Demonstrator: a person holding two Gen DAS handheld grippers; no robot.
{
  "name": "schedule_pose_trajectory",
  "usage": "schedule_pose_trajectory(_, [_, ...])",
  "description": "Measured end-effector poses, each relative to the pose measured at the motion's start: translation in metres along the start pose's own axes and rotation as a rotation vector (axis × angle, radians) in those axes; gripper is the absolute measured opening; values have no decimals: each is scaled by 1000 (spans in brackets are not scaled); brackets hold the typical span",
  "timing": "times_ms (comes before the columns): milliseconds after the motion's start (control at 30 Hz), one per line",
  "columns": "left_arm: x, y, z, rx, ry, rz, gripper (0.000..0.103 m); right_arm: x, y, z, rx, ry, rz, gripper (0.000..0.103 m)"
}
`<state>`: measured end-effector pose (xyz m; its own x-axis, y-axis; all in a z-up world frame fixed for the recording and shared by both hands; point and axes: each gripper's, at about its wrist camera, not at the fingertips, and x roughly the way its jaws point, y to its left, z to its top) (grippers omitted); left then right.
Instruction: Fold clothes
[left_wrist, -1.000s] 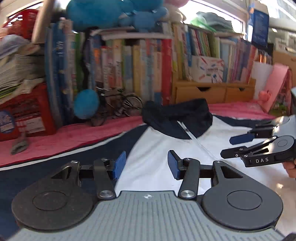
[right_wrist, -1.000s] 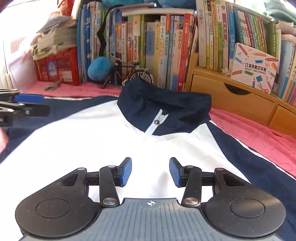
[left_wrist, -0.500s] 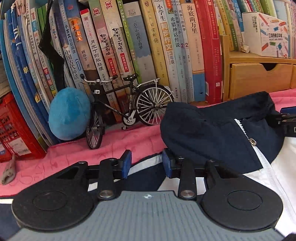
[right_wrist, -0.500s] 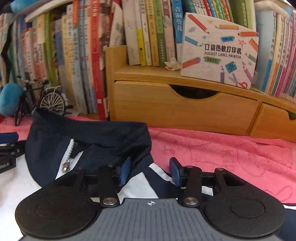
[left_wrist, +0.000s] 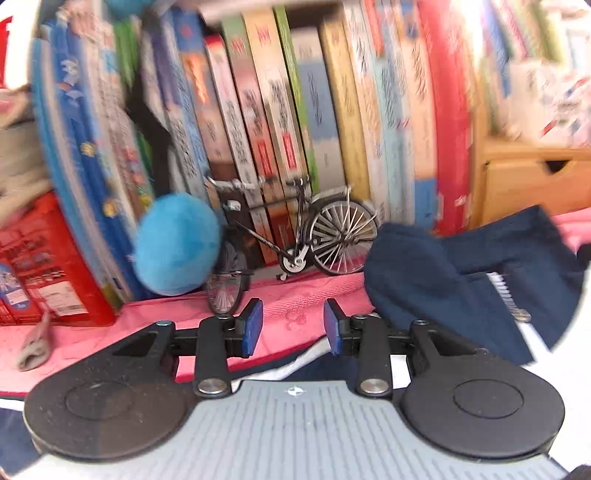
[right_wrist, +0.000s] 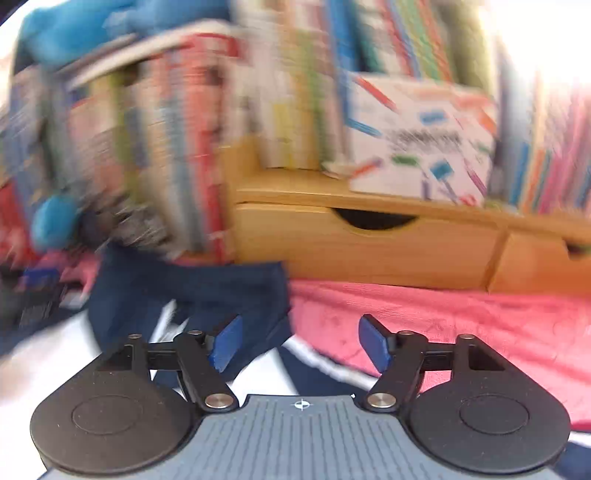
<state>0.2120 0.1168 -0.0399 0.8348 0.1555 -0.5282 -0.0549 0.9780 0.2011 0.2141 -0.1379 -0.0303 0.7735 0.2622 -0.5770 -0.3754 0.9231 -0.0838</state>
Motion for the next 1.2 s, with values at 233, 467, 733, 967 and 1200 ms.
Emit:
schedule_pose_trajectory(233, [-104, -7, -40, 100, -19, -142, 41, -111, 91, -70, -541, -143, 96, 86])
schedule_pose_trajectory(467, [-140, -28, -79, 126, 87, -181, 48, -131, 85, -101, -381, 38, 297, 87])
schedule_pose_trajectory(733, [-132, -6, -89, -31, 95, -167, 68, -128, -57, -132, 53, 108, 21, 88])
schedule_pose_trajectory(967, [-131, -6, -89, -27, 97, -150, 73, -172, -195, -190, 352, 106, -339, 92])
schedule_pose_trajectory(1200, [-128, -4, -89, -42, 105, -146, 78, -230, -286, -227, 615, 99, -780, 85])
